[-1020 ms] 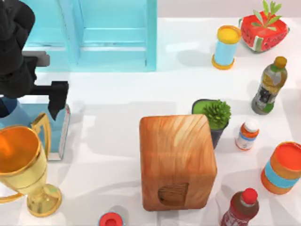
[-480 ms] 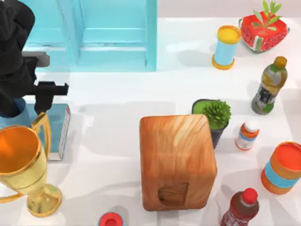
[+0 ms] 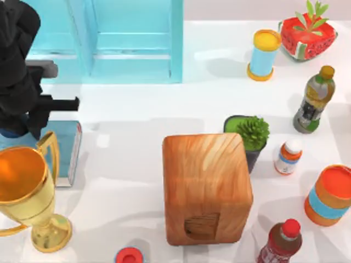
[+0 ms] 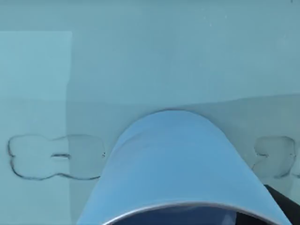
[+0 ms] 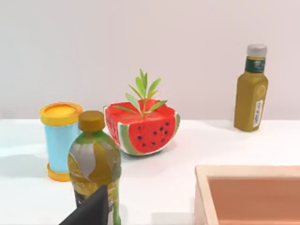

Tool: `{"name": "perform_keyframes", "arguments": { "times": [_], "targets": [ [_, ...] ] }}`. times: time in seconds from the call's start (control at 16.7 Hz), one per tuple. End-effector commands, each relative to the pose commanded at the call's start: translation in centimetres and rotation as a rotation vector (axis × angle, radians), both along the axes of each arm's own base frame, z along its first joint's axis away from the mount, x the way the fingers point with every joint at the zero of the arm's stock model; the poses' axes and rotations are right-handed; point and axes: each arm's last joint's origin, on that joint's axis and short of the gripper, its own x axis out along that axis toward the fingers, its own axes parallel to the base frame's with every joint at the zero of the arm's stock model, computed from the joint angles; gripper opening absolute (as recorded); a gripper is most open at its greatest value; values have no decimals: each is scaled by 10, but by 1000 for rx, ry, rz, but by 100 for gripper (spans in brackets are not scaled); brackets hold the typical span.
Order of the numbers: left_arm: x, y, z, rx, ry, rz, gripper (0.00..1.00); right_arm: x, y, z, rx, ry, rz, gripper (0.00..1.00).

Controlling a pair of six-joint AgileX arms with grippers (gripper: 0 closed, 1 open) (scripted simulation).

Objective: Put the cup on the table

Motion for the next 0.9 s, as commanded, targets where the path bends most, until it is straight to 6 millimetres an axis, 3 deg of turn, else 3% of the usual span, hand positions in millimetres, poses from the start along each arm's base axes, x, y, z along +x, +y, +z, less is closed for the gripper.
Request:
{"name": "perform_keyframes", "arguments": {
  "times": [0.36,0.72,0.9],
  "targets": [
    [0,-1,2,0,-3,-3,0,0,0,0,0,0,0,100],
    [0,-1,44,0,1,-3,0,0,0,0,0,0,0,100],
    [0,-1,51,0,-2,-2,0,0,0,0,0,0,0,100]
  ]
}}
